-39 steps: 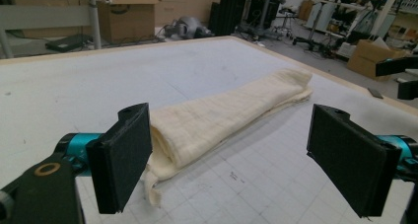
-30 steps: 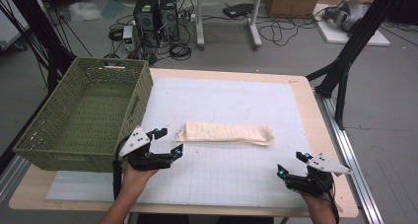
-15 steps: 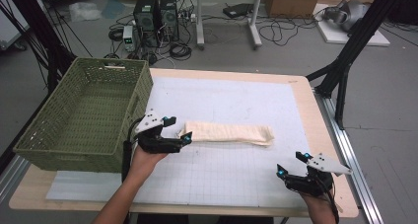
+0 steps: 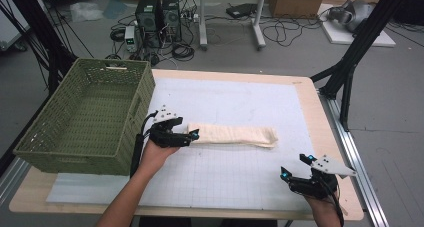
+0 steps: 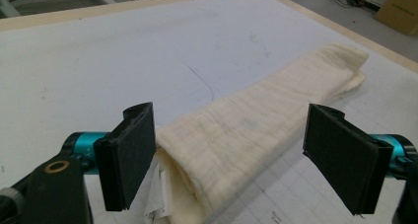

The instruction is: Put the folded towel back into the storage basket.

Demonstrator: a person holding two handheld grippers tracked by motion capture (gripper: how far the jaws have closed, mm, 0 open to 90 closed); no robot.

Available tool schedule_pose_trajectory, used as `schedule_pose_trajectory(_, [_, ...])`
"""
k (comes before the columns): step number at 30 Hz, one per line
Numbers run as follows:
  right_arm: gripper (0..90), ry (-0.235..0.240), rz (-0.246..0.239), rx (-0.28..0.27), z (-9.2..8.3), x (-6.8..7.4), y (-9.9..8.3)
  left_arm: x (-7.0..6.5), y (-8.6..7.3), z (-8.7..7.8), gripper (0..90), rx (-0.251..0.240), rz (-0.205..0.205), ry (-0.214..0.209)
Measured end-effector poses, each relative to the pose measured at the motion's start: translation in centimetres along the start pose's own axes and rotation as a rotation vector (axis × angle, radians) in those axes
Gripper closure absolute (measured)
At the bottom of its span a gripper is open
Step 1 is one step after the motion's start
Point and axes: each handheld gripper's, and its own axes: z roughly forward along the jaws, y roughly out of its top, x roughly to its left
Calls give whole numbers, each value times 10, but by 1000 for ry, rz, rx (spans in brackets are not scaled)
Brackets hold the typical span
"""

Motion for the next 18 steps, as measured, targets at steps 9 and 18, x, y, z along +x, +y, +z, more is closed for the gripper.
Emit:
schedule_pose_trajectory(9, [161, 2, -2, 0, 0, 1, 0, 5, -2, 16, 229, 64, -16, 40])
schedule_pose_trajectory(18, [161, 2, -10, 3, 1, 0, 0, 11, -4, 32, 304, 168, -17, 94])
